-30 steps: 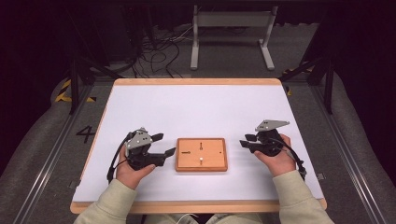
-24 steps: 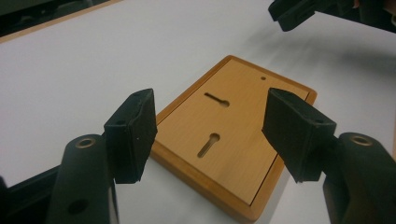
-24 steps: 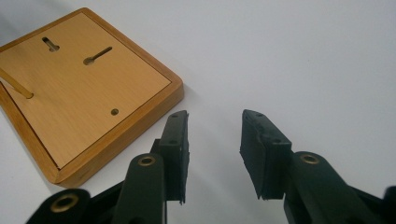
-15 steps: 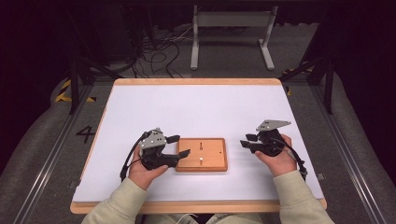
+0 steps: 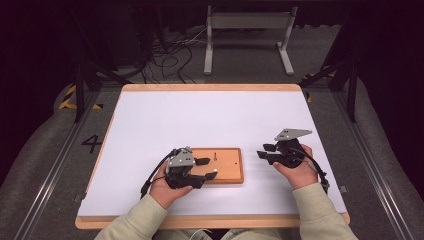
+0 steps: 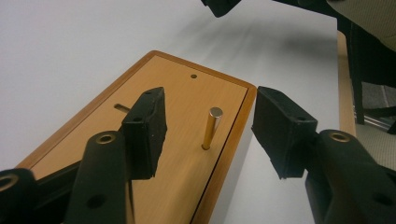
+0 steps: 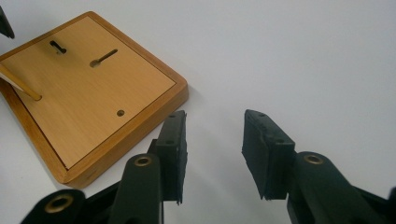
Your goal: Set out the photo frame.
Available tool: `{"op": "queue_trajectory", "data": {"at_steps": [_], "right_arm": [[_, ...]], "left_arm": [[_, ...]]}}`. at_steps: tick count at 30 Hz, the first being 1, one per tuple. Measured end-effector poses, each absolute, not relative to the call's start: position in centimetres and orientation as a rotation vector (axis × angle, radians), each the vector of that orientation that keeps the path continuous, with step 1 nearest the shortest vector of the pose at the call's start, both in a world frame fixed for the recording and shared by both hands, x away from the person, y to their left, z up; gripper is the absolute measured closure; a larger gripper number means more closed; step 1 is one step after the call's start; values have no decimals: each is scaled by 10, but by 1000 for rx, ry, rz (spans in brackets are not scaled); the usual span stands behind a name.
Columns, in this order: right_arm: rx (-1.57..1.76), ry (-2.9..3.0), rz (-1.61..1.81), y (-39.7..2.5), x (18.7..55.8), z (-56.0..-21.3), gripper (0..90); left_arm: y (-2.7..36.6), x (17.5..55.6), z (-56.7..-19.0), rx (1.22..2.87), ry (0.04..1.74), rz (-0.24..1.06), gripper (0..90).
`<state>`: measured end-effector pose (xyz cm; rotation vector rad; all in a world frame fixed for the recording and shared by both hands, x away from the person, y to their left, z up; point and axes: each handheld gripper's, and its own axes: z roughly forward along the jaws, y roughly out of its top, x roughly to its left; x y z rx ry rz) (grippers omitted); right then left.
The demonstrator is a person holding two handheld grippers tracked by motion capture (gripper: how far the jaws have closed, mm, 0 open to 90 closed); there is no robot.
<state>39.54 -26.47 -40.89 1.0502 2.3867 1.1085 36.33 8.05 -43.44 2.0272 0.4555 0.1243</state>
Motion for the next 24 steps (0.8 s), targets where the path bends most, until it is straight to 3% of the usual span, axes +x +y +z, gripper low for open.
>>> {"op": "queue_trajectory", "data": {"at_steps": [8, 14, 20, 24], "right_arm": [[1056, 2388, 1108, -266, 394, -410, 604], [1057, 2390, 1103, -267, 394, -411, 604], [1066, 2391, 1100, -267, 393, -411, 604], [1068, 2392, 1100, -268, 393, -412, 604]], "left_arm": [[72, 370, -445, 2048, 449, 106, 514], [65, 372, -453, 2074, 442, 124, 623], [60, 372, -457, 2094, 422, 119, 813], [59, 369, -456, 2111, 419, 144, 837]]}}
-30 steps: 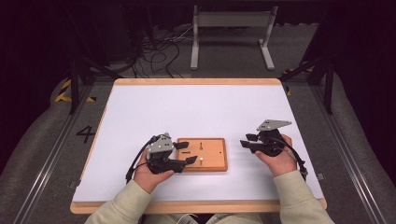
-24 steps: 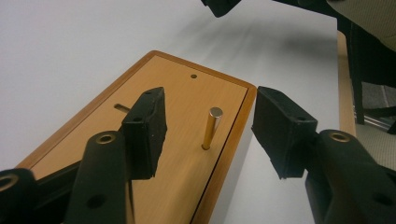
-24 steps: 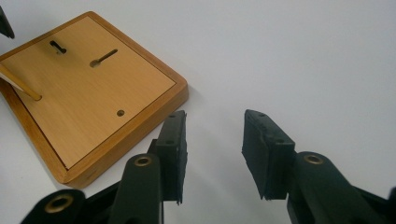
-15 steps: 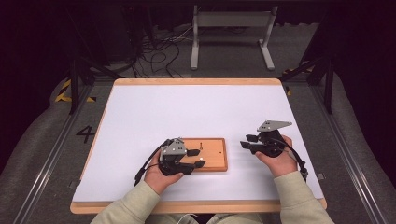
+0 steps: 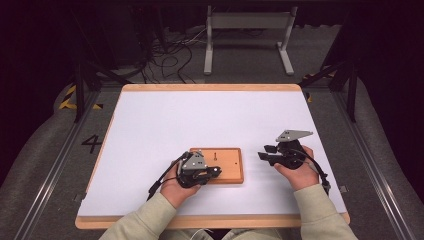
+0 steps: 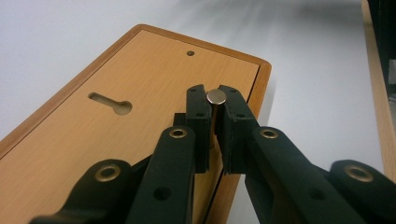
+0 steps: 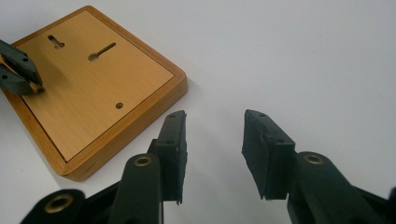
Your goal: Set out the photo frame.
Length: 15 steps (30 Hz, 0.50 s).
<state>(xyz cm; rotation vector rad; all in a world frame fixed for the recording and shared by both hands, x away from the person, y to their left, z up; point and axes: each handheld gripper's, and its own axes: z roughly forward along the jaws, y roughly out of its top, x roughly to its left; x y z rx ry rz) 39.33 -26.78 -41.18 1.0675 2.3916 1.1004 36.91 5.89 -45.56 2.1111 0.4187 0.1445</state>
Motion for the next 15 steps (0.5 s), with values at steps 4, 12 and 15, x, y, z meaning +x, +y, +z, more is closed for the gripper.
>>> {"op": "queue_trajectory", "data": {"at_steps": [4, 12, 15], "right_arm": [[1066, 2393, 1103, -267, 393, -412, 604], [1061, 2399, 1101, -266, 393, -412, 603], [1057, 2402, 1098, -266, 393, -412, 603]], "left_arm": [[58, 369, -456, 2116, 397, 175, 838], [56, 361, -455, 2155, 297, 302, 838], [56, 359, -456, 2160, 223, 355, 837]]}}
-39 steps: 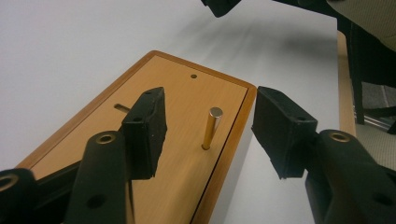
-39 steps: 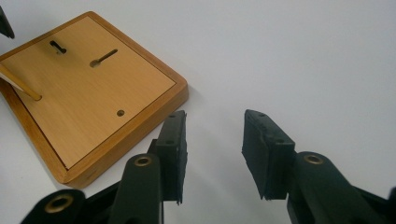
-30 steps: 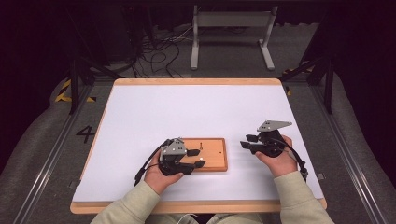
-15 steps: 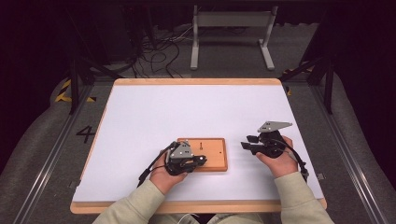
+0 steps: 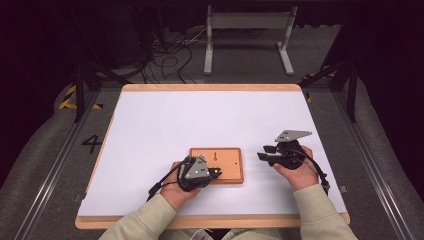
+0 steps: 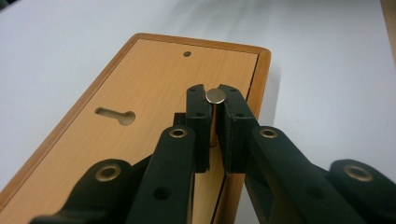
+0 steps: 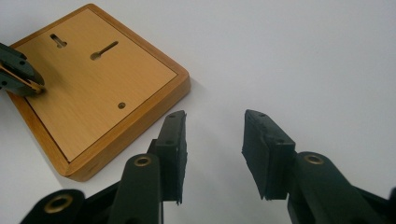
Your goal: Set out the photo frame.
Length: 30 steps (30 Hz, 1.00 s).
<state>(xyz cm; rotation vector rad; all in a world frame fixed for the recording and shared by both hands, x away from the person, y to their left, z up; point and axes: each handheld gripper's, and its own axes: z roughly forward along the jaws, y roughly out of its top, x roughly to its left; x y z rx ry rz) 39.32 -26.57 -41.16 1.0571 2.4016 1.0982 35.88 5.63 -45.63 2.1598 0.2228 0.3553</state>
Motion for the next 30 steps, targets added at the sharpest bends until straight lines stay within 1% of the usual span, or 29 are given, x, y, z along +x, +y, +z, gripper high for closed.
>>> {"op": "queue_trajectory", "data": {"at_steps": [3, 6, 8, 11, 15, 16, 17, 23, 27, 30], "right_arm": [[1056, 2405, 1101, -265, 393, -411, 603], [1051, 2408, 1107, -264, 393, -409, 578], [1054, 2412, 1107, -263, 392, -409, 547], [1056, 2417, 1108, -261, 392, -406, 477], [1060, 2440, 1116, -256, 392, -404, 390], [1066, 2449, 1120, -255, 392, -404, 365], [1066, 2449, 1120, -255, 392, -404, 365], [1110, 2477, 1157, -248, 394, -403, 277], [1113, 2485, 1178, -242, 395, -402, 256], [1126, 2496, 1181, -238, 395, -404, 250]], "left_arm": [[56, 354, -457, 2169, 174, 408, 837], [56, 351, -458, 2161, 136, 454, 837], [56, 348, -458, 2156, 116, 489, 837], [56, 343, -460, 2155, 86, 540, 837], [55, 338, -461, 2151, 73, 572, 837], [55, 336, -462, 2148, 43, 608, 837], [55, 336, -462, 2148, 43, 608, 838], [54, 329, -463, 2157, -7, 678, 839], [54, 326, -463, 2158, -14, 701, 839], [54, 325, -464, 2157, -10, 694, 839]]}}
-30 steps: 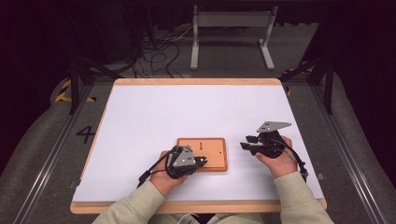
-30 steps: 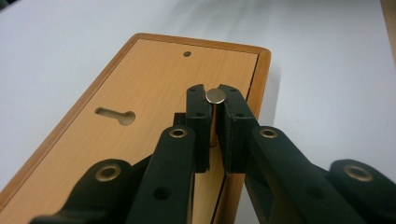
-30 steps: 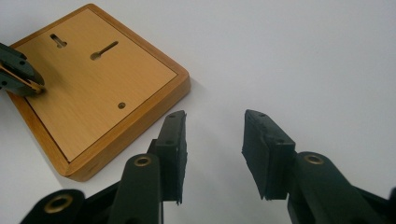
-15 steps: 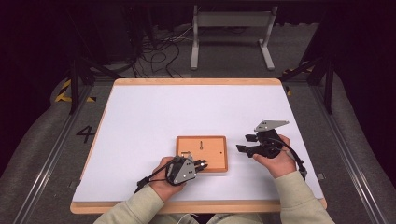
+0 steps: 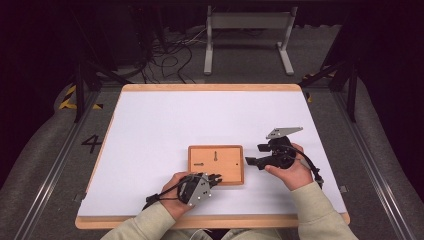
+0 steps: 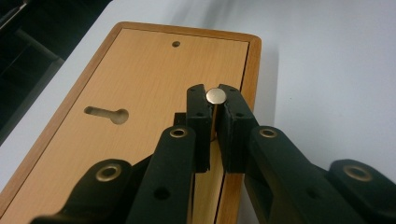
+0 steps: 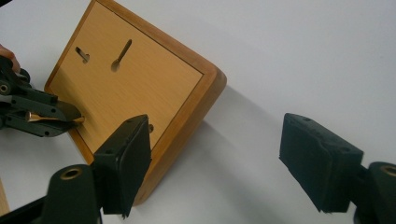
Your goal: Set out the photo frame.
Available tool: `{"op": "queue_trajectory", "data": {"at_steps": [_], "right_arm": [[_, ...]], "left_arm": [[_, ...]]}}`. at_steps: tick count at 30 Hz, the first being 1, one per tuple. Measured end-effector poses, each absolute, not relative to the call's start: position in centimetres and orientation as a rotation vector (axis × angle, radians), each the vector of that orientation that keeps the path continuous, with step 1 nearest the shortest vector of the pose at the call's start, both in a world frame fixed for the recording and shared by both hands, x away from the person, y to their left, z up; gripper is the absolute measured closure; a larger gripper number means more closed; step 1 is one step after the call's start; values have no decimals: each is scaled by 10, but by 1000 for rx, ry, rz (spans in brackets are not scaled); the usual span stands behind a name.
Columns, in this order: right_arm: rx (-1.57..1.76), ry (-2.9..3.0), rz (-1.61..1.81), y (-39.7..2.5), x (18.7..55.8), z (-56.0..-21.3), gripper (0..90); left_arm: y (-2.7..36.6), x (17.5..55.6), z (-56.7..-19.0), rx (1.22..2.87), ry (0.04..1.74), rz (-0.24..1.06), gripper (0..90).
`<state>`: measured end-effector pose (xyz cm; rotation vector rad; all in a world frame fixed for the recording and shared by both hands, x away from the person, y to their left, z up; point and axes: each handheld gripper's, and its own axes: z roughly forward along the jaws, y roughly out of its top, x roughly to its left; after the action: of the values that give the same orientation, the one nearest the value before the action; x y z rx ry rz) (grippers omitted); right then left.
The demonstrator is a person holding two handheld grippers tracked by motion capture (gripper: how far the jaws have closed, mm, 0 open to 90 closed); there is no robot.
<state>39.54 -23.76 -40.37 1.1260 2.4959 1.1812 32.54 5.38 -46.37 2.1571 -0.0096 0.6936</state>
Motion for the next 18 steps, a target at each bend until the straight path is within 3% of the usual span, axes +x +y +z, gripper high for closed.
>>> {"op": "queue_trajectory", "data": {"at_steps": [18], "right_arm": [[1209, 2596, 1251, -203, 418, -429, 192]], "left_arm": [[54, 326, -464, 2158, -10, 695, 840]]}}
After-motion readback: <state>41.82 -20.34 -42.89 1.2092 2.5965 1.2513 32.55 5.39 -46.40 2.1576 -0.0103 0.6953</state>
